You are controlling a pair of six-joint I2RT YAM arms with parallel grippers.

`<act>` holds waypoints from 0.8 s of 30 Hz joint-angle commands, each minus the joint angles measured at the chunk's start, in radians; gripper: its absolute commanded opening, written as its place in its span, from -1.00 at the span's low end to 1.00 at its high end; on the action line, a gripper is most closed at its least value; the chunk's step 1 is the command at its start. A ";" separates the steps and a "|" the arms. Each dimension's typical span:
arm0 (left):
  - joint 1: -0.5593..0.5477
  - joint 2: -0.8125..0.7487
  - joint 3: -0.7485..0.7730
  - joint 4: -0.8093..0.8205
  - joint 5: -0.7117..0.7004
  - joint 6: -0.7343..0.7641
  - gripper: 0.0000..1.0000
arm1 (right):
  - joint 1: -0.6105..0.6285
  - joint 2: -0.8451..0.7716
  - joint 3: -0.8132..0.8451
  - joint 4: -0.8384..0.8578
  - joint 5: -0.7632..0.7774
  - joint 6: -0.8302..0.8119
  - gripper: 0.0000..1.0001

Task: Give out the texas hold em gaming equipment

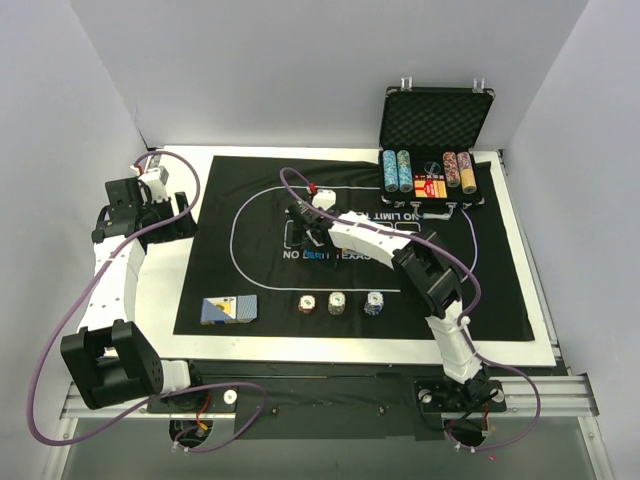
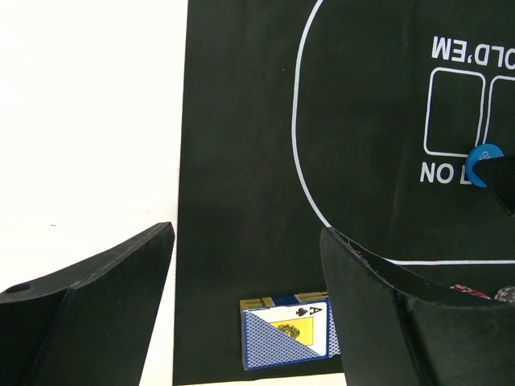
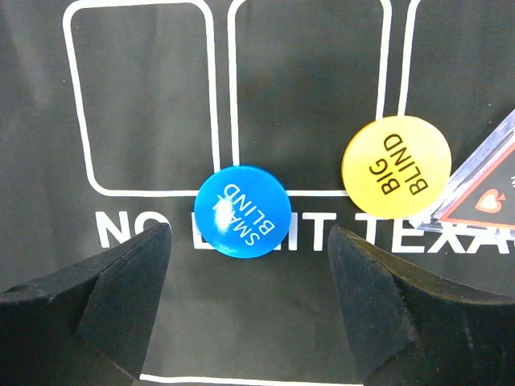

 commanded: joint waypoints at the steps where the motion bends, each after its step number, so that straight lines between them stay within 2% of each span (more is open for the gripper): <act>1: 0.005 -0.012 0.042 -0.009 0.029 -0.002 0.69 | -0.014 -0.002 0.004 0.012 0.009 -0.022 0.50; 15: 0.005 -0.013 0.055 -0.015 0.037 -0.008 0.69 | -0.020 0.067 0.016 0.015 -0.028 -0.006 0.40; 24: 0.005 -0.017 0.050 -0.012 0.029 -0.004 0.69 | 0.004 0.085 0.025 0.015 -0.010 -0.008 0.08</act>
